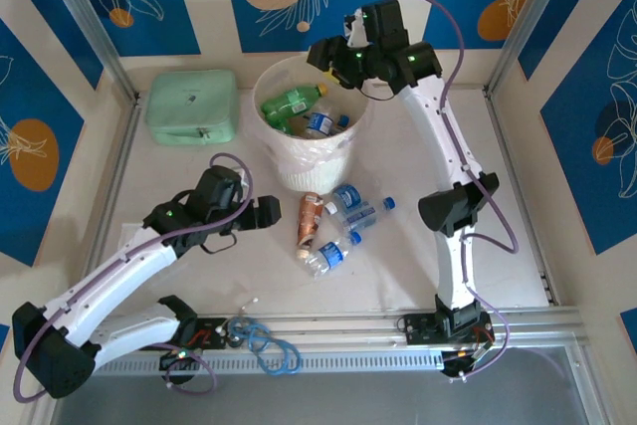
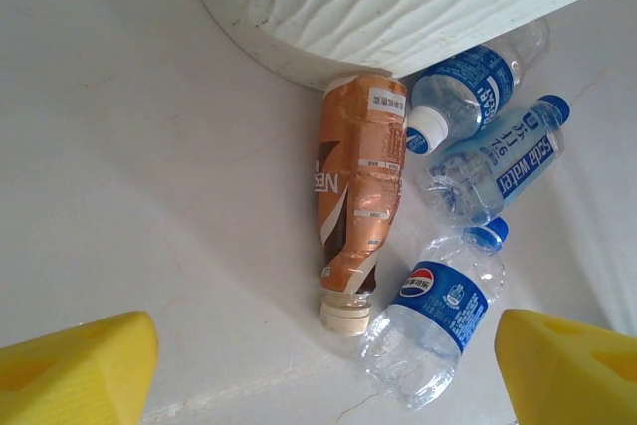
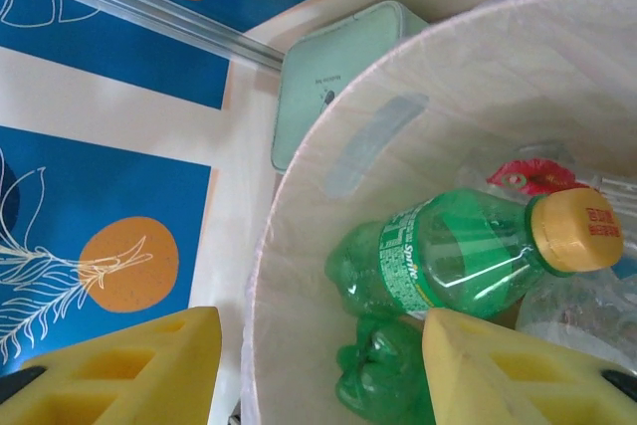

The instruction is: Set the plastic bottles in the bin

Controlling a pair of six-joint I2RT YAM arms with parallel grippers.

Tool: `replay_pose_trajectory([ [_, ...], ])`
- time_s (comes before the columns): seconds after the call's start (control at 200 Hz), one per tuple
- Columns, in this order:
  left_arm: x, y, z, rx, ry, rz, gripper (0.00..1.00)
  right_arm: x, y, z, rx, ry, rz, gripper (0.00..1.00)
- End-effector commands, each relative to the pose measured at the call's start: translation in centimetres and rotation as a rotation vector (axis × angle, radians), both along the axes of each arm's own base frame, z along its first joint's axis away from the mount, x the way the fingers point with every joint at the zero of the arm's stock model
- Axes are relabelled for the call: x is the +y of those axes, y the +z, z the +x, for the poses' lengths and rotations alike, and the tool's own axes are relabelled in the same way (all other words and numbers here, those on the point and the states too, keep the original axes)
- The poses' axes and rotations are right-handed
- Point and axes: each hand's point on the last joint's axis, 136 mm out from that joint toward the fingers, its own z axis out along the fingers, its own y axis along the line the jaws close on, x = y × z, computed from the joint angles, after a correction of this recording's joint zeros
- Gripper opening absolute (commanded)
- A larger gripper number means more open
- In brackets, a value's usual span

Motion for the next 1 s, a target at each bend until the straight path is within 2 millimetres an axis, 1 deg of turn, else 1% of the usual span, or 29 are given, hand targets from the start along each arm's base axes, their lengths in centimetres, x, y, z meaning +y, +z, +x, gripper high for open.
replay_pose_trajectory([
  [0.0, -0.4, -0.6, 0.2, 0.017, 0.0, -0.03, 0.86, -1.2, 4.5, -2.7, -0.107, 0.011, 0.021, 0.55],
  [0.075, -0.6, -0.9, 0.2, 0.022, -0.002, -0.039, 0.85, -1.5, 4.6, -3.7, -0.112, 0.01, 0.012, 0.54],
  [0.1, -0.7, -1.0, 0.2, 0.023, -0.003, -0.042, 0.85, -1.7, 5.1, -4.3, -0.123, 0.009, 0.011, 0.53],
  [0.19, -0.9, -1.8, 0.4, 0.029, -0.002, -0.044, 0.85, -2.1, 5.0, -6.2, -0.125, 0.008, -0.013, 0.52],
  [0.27, -1.2, -2.6, 0.6, 0.041, -0.005, -0.042, 0.84, -3.1, 5.1, -8.6, -0.138, -0.007, -0.033, 0.51],
  [0.285, -1.2, -2.8, 0.7, 0.044, -0.005, -0.041, 0.84, -3.3, 5.0, -9.0, -0.139, -0.009, -0.034, 0.51],
  [0.29, -1.3, -2.9, 0.7, 0.047, -0.005, -0.04, 0.84, -3.2, 4.5, -8.9, -0.128, -0.009, -0.041, 0.51],
  [0.295, -1.3, -2.9, 0.7, 0.047, -0.005, -0.041, 0.84, -3.4, 5.2, -9.3, -0.145, -0.012, -0.032, 0.51],
  [0.32, -1.4, -3.2, 0.8, 0.053, -0.007, -0.043, 0.83, -3.7, 4.6, -9.9, -0.137, -0.017, -0.038, 0.51],
  [0.365, -1.8, -3.6, 0.8, 0.064, -0.017, -0.05, 0.81, -4.7, 4.2, -11.4, -0.135, -0.035, -0.036, 0.51],
  [0.37, -1.9, -3.6, 0.8, 0.065, -0.018, -0.052, 0.81, -4.8, 4.4, -11.6, -0.141, -0.037, -0.032, 0.51],
  [0.385, -2.0, -3.7, 0.9, 0.068, -0.02, -0.055, 0.8, -5.1, 4.0, -12.0, -0.132, -0.043, -0.034, 0.51],
  [0.405, -2.1, -3.9, 0.9, 0.071, -0.023, -0.057, 0.8, -5.5, 3.8, -12.6, -0.132, -0.052, -0.03, 0.51],
  [0.41, -2.1, -4.0, 0.9, 0.071, -0.024, -0.058, 0.79, -5.6, 3.4, -12.7, -0.124, -0.053, -0.033, 0.51],
  [0.53, -2.9, -5.2, 0.9, 0.092, -0.044, -0.052, 0.75, -8.2, 1.3, -16.2, -0.093, -0.106, -0.033, 0.51],
  [0.675, -3.6, -6.8, 0.8, 0.125, -0.065, -0.03, 0.71, -11.1, -2.8, -19.7, -0.023, -0.18, -0.063, 0.51],
  [0.755, -4.1, -7.3, 0.7, 0.132, -0.067, -0.03, 0.71, -12.2, -5.9, -21.0, 0.039, -0.212, -0.091, 0.52],
  [0.855, -4.6, -8.1, 0.5, 0.144, -0.073, -0.023, 0.71, -13.2, -8.8, -22.3, 0.103, -0.234, -0.112, 0.52],
  [0.99, -5.2, -9.2, 0.5, 0.154, -0.074, -0.003, 0.71, -13.9, -11.1, -23.6, 0.153, -0.252, -0.118, 0.53],
])
